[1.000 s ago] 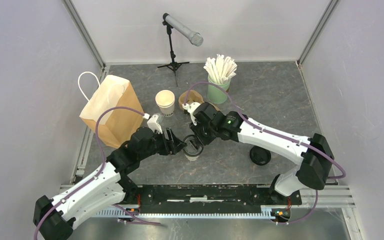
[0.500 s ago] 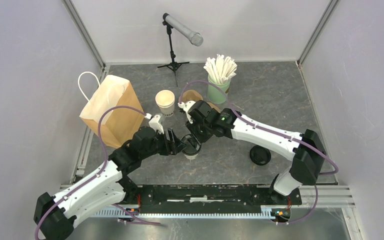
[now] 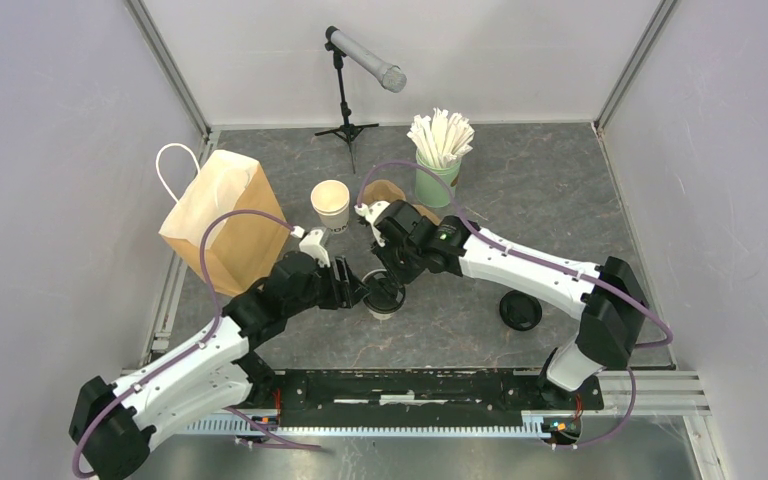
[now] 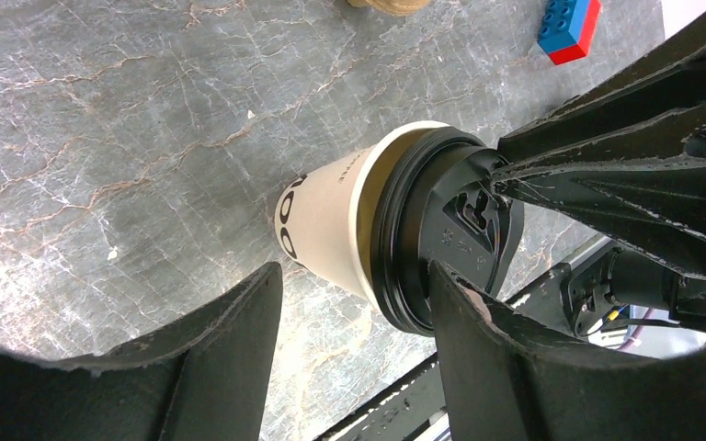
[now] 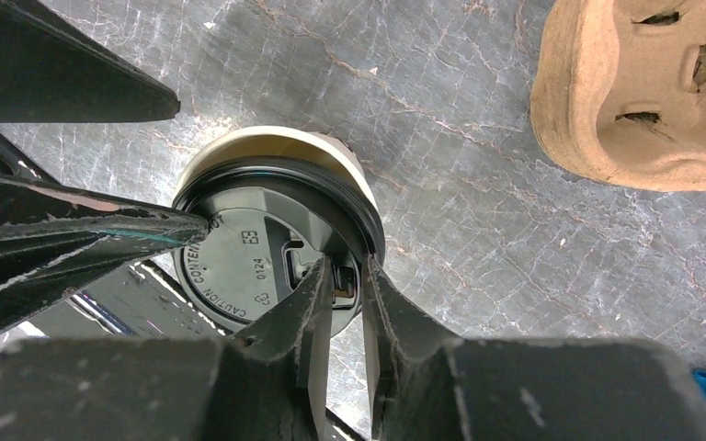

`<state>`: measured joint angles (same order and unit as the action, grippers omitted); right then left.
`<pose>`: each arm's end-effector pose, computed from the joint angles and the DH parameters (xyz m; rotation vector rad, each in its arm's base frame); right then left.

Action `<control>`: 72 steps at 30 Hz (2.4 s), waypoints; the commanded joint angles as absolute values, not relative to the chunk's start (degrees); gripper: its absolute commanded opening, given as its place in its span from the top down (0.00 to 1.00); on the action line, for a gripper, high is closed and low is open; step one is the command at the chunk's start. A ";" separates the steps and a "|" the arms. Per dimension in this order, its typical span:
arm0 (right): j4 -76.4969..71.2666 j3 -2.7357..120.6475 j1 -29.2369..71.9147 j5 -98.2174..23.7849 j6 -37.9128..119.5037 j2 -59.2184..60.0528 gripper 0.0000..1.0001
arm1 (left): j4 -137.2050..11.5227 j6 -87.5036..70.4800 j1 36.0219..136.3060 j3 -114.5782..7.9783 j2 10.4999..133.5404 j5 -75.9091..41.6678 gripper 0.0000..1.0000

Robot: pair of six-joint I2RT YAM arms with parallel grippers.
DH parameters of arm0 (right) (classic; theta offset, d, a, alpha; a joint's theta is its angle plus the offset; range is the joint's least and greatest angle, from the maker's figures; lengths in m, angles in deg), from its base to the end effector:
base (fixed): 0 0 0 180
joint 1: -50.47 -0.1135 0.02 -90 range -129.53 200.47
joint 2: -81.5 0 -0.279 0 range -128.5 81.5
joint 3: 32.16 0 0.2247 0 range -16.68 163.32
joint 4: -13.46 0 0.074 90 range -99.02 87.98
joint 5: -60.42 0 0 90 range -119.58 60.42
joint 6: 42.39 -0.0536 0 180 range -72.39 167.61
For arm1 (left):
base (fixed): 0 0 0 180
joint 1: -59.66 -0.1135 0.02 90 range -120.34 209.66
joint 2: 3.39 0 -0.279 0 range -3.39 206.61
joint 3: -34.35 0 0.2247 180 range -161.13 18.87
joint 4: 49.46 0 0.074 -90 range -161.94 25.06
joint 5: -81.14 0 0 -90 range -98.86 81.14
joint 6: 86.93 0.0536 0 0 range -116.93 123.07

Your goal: Pack the takeout coffee

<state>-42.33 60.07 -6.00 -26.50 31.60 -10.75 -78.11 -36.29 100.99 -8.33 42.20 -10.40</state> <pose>0.1832 0.2713 0.2867 -0.8784 2.4456 0.4161 0.1176 -0.1053 0.2346 0.0555 2.2443 -0.8359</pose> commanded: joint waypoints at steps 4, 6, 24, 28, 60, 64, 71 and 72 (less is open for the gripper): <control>-39.85 62.78 -5.97 -26.05 32.37 -10.75 0.79 | -76.08 -31.75 100.75 -10.99 43.80 -9.10 0.29; -39.63 62.91 -5.91 -26.05 32.37 -10.53 0.80 | -75.43 -31.66 100.71 -11.08 44.26 -9.47 0.27; -37.49 61.57 -5.27 -27.47 33.01 -9.34 0.80 | -71.54 -29.08 100.72 -10.83 47.11 -7.74 0.32; -37.96 61.64 -5.09 -27.30 33.31 -7.85 0.76 | -71.06 -28.50 100.71 -10.97 48.02 -6.78 0.35; -17.79 42.25 -4.74 -29.93 30.81 1.53 0.55 | -66.19 -32.53 100.71 -8.57 48.03 -13.52 0.53; -18.60 42.57 -4.69 -28.65 31.02 0.69 0.56 | -68.12 -32.56 100.71 -8.73 47.53 -11.17 0.53; -18.65 42.88 -4.64 -27.82 31.63 -0.14 0.62 | -71.61 -32.50 100.71 -10.63 47.72 -9.03 0.44; -18.74 43.01 -4.67 -27.52 31.82 -0.24 0.63 | -72.28 -32.45 100.71 -11.10 47.92 -9.07 0.43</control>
<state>-19.67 41.58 -4.91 -29.11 31.18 0.24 -69.94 -31.56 100.88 -8.81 48.21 -10.84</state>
